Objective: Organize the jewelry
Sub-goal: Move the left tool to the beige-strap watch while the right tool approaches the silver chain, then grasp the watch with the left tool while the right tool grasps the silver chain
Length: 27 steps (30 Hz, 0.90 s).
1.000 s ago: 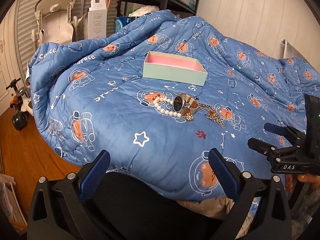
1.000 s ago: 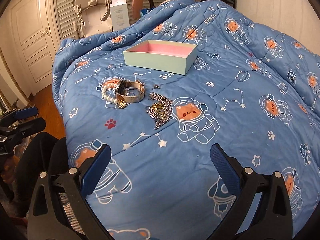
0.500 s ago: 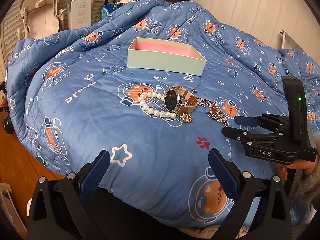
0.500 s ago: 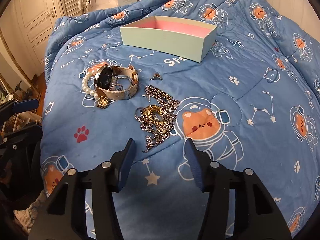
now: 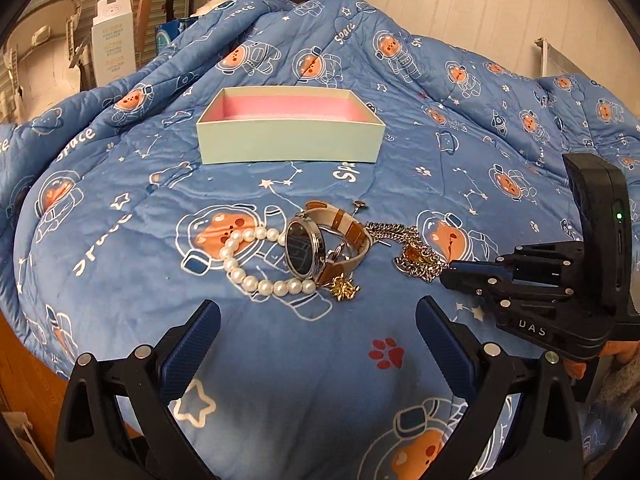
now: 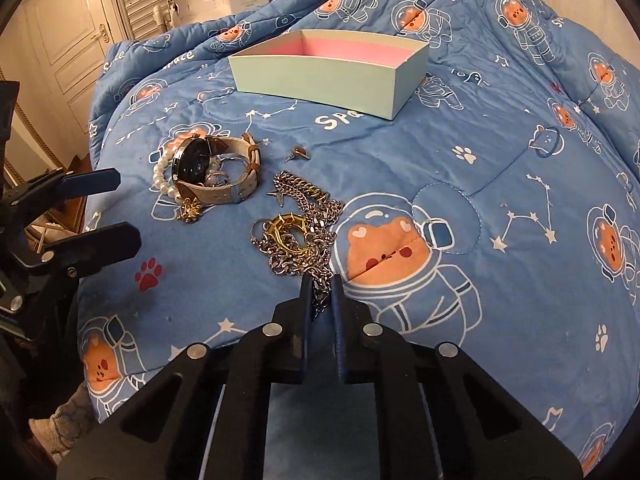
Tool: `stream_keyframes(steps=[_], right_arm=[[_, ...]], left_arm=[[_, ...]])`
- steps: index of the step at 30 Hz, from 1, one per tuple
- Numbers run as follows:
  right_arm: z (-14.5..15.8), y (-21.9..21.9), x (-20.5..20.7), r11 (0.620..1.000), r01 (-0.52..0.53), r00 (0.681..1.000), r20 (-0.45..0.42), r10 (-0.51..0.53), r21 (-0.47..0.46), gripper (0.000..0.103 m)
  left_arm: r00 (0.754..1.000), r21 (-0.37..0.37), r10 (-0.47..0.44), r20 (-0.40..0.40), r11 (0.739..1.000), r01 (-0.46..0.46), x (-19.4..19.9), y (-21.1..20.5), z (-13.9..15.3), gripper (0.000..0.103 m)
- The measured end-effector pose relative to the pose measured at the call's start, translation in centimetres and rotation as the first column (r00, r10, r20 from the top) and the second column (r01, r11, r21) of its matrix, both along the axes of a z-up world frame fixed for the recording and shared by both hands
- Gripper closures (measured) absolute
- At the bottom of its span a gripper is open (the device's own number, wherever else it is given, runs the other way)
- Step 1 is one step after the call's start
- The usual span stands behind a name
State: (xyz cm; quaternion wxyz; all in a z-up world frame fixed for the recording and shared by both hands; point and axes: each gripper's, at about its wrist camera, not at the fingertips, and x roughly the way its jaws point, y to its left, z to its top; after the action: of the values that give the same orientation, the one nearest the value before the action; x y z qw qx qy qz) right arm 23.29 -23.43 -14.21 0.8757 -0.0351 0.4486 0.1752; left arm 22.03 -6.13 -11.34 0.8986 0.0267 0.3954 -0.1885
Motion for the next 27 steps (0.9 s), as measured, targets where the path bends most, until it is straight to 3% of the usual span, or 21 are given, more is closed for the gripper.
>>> stream_keyframes(steps=[7, 11, 16, 19, 27], right_arm=[[0.2, -0.8, -0.3, 1.0, -0.001, 1.0, -0.011, 0.001, 0.021, 0.096], [0.1, -1.3, -0.5, 0.999, 0.01, 1.0, -0.021, -0.009, 0.04, 0.096], [0.0, -1.7, -0.5, 0.998, 0.023, 0.999, -0.036, -0.02, 0.066, 0.096], [0.0, -1.7, -0.5, 0.997, 0.023, 0.999, -0.039, -0.02, 0.071, 0.096], [-0.1, -1.7, -0.5, 0.997, 0.022, 0.999, -0.039, -0.019, 0.075, 0.096]], left_arm=[[0.996, 0.058, -0.069, 0.053, 0.996, 0.066, 2.3, -1.7, 0.3, 0.007], [0.991, 0.072, -0.127, 0.04, 0.99, 0.124, 4.0, -2.5, -0.2, 0.007], [0.985, 0.111, -0.17, 0.002, 0.979, 0.169, 5.3, -3.5, -1.4, 0.03], [0.986, 0.113, -0.164, -0.001, 0.98, 0.163, 5.5, -3.4, -1.8, 0.039], [0.992, 0.071, -0.127, 0.021, 0.99, 0.126, 5.3, -2.6, -1.5, 0.051]])
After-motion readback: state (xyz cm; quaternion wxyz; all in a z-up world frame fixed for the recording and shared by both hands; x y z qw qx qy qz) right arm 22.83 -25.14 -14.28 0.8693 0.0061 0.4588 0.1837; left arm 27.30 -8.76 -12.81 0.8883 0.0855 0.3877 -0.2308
